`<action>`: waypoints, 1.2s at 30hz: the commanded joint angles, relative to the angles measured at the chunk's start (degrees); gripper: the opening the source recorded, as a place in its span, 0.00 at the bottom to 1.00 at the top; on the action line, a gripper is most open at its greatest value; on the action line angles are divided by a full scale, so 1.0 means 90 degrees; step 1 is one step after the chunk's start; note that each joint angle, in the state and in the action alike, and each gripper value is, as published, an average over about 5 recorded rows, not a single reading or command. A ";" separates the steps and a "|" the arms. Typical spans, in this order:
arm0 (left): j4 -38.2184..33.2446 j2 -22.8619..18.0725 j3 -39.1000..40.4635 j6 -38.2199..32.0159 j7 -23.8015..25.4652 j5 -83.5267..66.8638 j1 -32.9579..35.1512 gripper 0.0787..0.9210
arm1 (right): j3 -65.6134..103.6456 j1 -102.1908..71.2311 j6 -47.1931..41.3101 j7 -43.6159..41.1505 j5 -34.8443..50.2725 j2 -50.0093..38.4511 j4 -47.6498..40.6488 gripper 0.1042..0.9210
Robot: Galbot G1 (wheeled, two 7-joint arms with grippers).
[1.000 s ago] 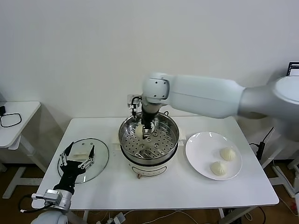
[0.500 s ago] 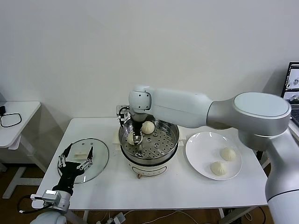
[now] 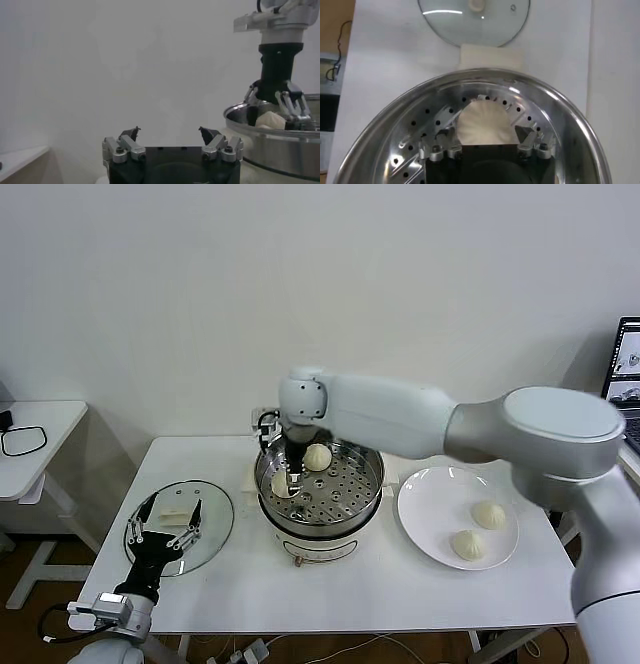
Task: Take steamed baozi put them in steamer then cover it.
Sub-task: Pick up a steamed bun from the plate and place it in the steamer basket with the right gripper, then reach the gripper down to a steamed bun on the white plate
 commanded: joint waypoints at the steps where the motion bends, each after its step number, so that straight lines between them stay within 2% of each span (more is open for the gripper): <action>1: -0.0075 -0.0003 0.0103 0.0017 -0.0024 0.0025 0.0013 0.88 | -0.0228 0.1427 0.0130 -0.0478 0.0441 -0.2294 0.1812 0.88; 5: -0.0147 -0.0001 0.0143 0.0042 -0.0040 0.0031 0.0032 0.88 | -0.0391 0.1729 0.0409 -0.0765 0.0286 -0.3597 0.2436 0.88; 9: -0.0239 0.0001 0.0134 0.0063 -0.0051 0.0033 0.0074 0.88 | -0.0502 0.1673 0.0850 -0.1099 -0.0295 -0.4820 0.2857 0.88; 18: -0.0444 -0.0061 0.0199 0.0063 -0.0074 0.0058 0.0195 0.88 | -0.0428 0.0378 0.1851 -0.1604 -0.2118 -0.6361 0.2874 0.88; 22: -0.0468 -0.0093 0.0245 0.0054 -0.0080 0.0090 0.0216 0.88 | 0.0555 -0.1025 0.2107 -0.1549 -0.2808 -0.6519 0.2582 0.88; 26: -0.0458 -0.0108 0.0271 0.0042 -0.0081 0.0129 0.0220 0.88 | 0.1721 -0.2385 0.2269 -0.1365 -0.3376 -0.6273 0.2085 0.88; 31: -0.0424 -0.0110 0.0254 0.0039 -0.0085 0.0140 0.0214 0.88 | 0.2567 -0.3479 0.2335 -0.1184 -0.3600 -0.5713 0.1519 0.88; 36: -0.0382 -0.0104 0.0253 0.0044 -0.0096 0.0147 0.0183 0.88 | 0.2659 -0.3608 0.2370 -0.1053 -0.3658 -0.5249 0.1138 0.88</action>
